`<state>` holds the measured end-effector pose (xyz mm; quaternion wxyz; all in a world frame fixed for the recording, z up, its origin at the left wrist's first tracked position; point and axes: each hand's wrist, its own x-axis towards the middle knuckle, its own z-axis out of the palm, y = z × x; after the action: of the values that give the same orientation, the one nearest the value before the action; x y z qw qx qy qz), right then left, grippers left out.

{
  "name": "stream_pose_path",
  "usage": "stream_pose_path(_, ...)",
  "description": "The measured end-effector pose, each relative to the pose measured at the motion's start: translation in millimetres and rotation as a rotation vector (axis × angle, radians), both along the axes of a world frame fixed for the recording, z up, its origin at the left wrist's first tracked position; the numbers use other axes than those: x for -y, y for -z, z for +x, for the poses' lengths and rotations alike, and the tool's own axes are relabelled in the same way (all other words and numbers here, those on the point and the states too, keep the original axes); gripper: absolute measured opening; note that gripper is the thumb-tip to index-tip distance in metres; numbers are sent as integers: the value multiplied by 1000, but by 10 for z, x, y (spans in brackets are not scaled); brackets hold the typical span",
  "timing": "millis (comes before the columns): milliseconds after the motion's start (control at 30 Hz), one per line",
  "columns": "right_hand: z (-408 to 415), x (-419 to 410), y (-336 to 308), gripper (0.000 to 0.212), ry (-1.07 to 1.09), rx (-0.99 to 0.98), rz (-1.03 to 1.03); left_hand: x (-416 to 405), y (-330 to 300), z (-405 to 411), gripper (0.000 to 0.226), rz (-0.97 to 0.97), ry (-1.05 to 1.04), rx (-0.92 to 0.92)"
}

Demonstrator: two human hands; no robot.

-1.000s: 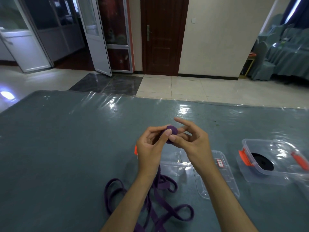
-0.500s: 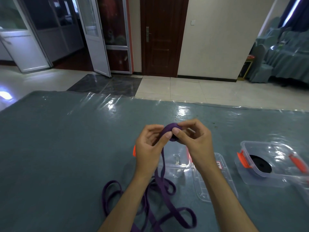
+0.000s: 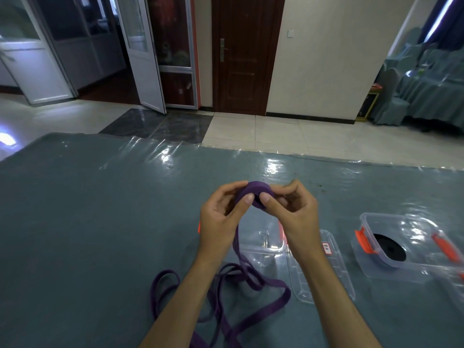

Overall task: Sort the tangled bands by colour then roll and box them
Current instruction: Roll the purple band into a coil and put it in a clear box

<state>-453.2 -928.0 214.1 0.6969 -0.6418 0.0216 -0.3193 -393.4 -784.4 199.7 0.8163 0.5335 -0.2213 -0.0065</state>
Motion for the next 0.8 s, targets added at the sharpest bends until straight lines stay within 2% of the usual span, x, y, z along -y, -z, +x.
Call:
stream_pose_path(167,1,-10,-39,25,-17,44,-26,32,-31,-15,24,-18,-5,14)
stream_pose_path(300,41,-80,20,16,-34,23,-31,28,-56,12,28,20,-30,59)
stream_pose_path(400,37,-61,9,21,-39,-29,-95,5,-71,25,33,10,-30,22)
stream_pose_path(533,-7,-6,-56,31,-50,-7,-189,-57,-59,48,24,12,15,-16)
stream_pose_path(667,-70,-17,-87,25,-78,12,-109,-144,-92,105,32,-19,185,2)
stream_pose_path(800,-173,28,-188,18,-131,-41,-45,-186,-89,113,47,33,191,1)
